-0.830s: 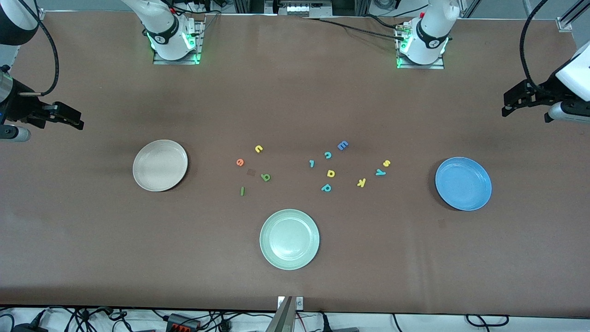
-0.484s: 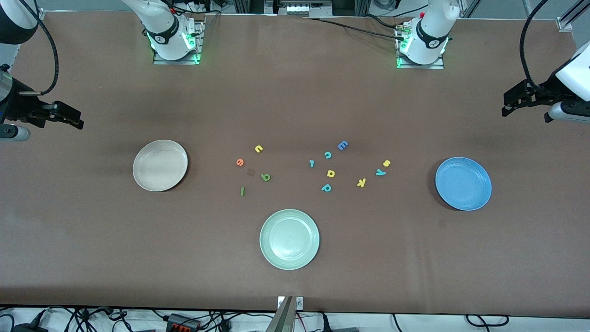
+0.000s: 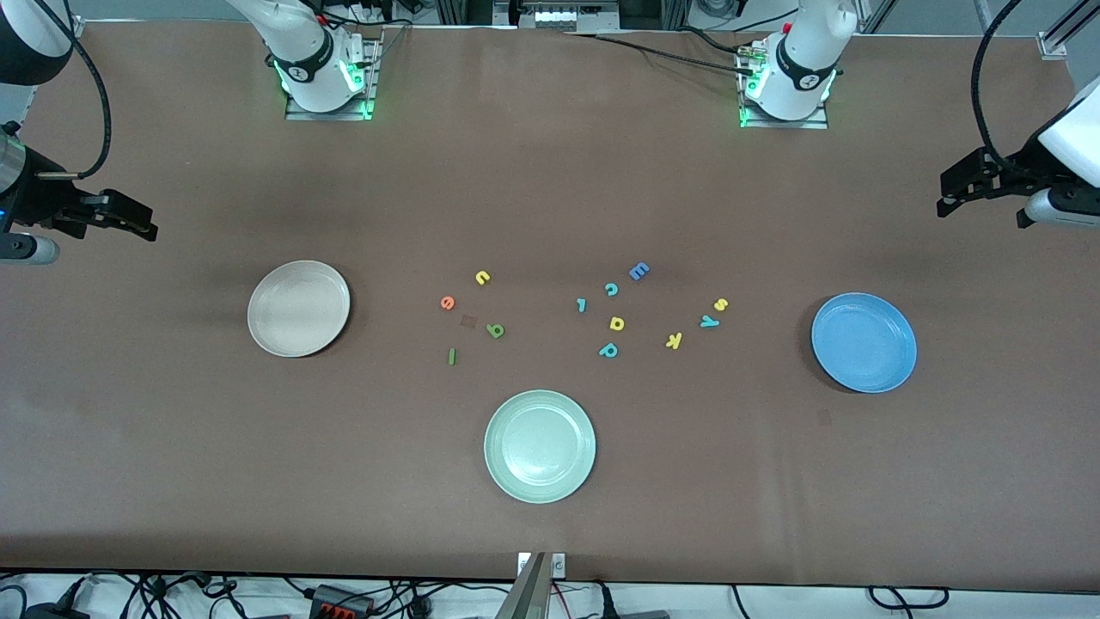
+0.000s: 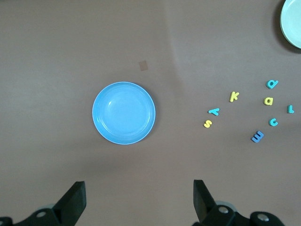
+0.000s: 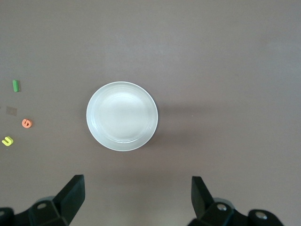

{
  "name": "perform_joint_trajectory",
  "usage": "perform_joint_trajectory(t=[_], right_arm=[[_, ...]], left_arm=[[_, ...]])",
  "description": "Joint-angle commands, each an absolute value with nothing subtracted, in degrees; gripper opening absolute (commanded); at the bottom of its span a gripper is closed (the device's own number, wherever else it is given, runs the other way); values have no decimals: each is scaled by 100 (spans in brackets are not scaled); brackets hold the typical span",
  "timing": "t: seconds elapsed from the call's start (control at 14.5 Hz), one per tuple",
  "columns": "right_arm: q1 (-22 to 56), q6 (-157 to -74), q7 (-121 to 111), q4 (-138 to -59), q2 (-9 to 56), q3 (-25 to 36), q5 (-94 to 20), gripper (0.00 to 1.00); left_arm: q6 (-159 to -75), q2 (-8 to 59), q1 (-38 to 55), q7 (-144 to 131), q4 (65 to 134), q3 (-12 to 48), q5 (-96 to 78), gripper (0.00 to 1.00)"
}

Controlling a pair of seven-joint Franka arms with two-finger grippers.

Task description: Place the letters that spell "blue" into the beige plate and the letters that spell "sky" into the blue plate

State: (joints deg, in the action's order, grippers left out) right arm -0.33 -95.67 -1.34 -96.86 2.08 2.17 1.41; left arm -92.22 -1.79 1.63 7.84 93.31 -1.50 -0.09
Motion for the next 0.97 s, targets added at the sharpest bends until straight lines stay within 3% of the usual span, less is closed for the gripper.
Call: perform_joint_trajectory(t=[0.0, 0.14, 0.48, 0.9], right_arm=[[9, -9501, -220, -9685, 281, 193, 158, 100], [9, -9510, -324, -9686, 290, 193, 176, 100], [52, -9518, -325, -9721, 491, 185, 150, 100], [754, -9816, -316, -9712, 1326, 185, -290, 100]], left_arm=[[-8922, -27, 184, 738, 9141, -132, 88, 100], [-8483, 0, 202, 738, 9132, -97, 62, 100], [-8516, 437, 202, 738, 9211, 104, 44, 100], [-9744, 1624, 307, 380, 9316, 738, 35, 100]])
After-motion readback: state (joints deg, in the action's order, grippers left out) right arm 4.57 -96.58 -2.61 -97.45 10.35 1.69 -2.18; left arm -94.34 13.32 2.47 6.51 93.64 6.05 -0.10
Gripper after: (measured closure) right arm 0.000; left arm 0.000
